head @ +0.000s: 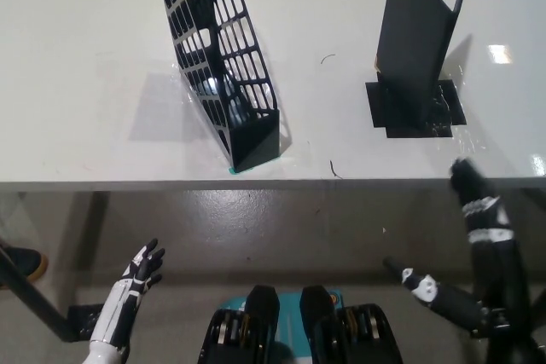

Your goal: A notebook is kept standing on the table on the right hand side and a black shelf is kept on the left hand side and the robot uses its right hand to grab the notebook and places it in the shelf

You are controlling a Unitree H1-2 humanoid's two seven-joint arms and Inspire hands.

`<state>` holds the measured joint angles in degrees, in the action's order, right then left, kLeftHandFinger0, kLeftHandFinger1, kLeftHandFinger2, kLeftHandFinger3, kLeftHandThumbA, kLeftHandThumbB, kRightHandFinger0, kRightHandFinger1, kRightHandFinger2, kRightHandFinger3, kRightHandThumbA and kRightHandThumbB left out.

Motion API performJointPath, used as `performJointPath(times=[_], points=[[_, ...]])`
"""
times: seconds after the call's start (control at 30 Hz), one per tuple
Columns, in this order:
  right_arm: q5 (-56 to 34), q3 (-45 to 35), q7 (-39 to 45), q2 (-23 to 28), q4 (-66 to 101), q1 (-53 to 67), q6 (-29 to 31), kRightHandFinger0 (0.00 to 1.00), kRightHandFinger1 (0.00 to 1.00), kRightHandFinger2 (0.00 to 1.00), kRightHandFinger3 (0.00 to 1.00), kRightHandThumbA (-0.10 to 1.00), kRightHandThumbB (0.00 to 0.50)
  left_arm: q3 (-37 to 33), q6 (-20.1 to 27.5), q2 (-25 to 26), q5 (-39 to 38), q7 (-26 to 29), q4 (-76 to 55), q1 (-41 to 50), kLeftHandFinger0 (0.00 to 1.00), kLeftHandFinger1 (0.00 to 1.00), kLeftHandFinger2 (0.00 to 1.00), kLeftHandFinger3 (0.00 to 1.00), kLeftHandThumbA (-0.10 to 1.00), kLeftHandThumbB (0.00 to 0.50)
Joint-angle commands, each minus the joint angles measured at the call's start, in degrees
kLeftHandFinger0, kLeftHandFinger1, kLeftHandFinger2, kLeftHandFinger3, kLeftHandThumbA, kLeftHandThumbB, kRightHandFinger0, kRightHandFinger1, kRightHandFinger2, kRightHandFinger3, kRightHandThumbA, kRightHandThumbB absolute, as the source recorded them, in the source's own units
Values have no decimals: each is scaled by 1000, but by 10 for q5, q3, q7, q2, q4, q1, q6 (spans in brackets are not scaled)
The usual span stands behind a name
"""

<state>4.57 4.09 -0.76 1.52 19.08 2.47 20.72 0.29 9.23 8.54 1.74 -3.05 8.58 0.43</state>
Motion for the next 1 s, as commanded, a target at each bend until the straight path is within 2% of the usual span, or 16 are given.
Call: performJointPath(times=[0.0,0.17,0.3,0.4,0.47,0.53,0.67,0.73,0.83,0.97], points=[[10,-21,-6,4,43,-41,-2,1000,1000,1000,1000,1000,291,-1,31,9,3,-5,-3,-9,1000,1000,1000,1000,1000,122],[19,-60,-30,1,0,-106,-25,1000,1000,1000,1000,1000,284,-2,35,11,10,-5,1,-8,1000,1000,1000,1000,1000,124],[3,-90,-39,10,-74,-173,-40,1000,1000,1000,1000,1000,321,0,39,9,2,-7,2,-2,1000,1000,1000,1000,1000,117],[-2,-101,-41,12,-107,-201,-42,1000,1000,1000,1000,1000,305,0,36,8,3,-7,-2,2,1000,1000,1000,1000,1000,118],[-2,-112,-48,14,-144,-236,-59,1000,1000,1000,1000,1000,337,1,40,7,2,-8,-2,3,1000,1000,1000,1000,1000,88],[-5,-119,-49,17,-171,-258,-64,1000,1000,1000,1000,1000,353,0,44,8,2,-8,2,2,1000,1000,1000,1000,1000,84],[-4,-129,-55,25,-237,-307,-86,1000,1000,1000,1000,1000,349,0,36,7,4,-8,0,4,1000,1000,1000,1000,1000,116],[-1,-133,-61,28,-266,-328,-94,1000,1000,1000,1000,1000,357,0,34,7,5,-8,-3,5,1000,1000,1000,1000,1000,106],[7,-138,-75,32,-322,-364,-104,1000,1000,1000,1000,1000,404,-1,38,7,7,-7,-2,8,1000,1000,1000,1000,1000,106],[5,-141,-91,37,-405,-415,-101,1000,1000,1000,1000,1000,391,-1,44,6,10,-5,0,8,1000,1000,1000,1000,1000,101]])
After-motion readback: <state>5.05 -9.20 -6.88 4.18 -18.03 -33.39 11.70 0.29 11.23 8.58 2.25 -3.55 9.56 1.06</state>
